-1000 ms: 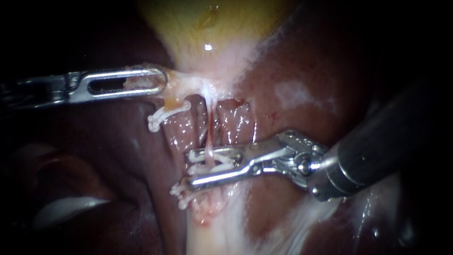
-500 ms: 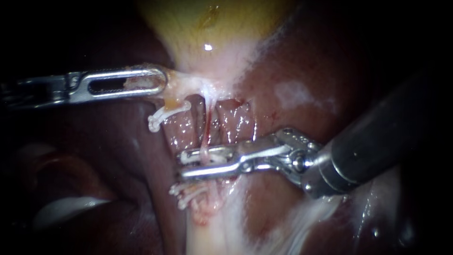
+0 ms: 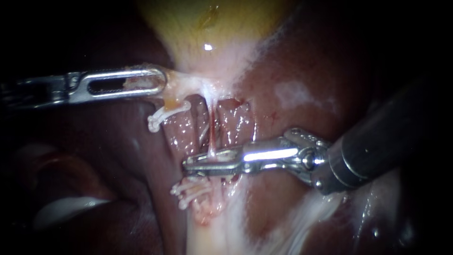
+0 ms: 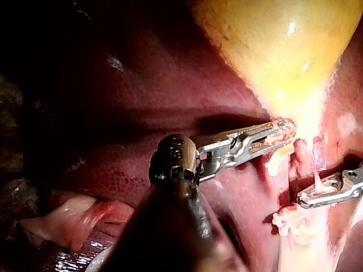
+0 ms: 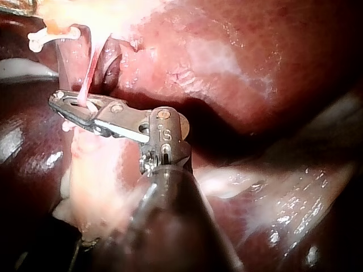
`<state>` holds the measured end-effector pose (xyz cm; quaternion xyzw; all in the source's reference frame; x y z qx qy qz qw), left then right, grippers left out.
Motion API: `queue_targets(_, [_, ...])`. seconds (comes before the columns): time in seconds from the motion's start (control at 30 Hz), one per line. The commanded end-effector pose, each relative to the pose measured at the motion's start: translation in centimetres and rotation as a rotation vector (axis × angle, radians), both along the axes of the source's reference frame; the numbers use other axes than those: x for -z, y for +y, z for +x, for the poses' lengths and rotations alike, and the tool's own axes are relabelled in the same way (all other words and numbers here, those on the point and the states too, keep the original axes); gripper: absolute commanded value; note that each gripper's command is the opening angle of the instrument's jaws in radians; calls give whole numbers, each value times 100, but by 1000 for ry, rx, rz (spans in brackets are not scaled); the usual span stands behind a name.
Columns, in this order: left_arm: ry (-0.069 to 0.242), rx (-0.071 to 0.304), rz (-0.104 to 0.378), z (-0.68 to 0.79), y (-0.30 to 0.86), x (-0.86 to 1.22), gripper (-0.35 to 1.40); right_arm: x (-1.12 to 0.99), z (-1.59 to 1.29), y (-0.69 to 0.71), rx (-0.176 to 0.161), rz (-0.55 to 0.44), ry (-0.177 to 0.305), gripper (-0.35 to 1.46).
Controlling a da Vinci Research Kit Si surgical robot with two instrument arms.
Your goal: Clipping second clip right tube
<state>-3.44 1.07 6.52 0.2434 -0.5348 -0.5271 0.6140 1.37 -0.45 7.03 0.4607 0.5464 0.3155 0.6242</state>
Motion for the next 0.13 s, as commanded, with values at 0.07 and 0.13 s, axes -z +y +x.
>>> queue_targets(0.07, [0,0,0,0,0,1,-35,0,-1,1,0,-1,0,-35])
queue_targets(0.13, [0,0,0,0,0,1,-35,0,-1,1,0,-1,0,-35])
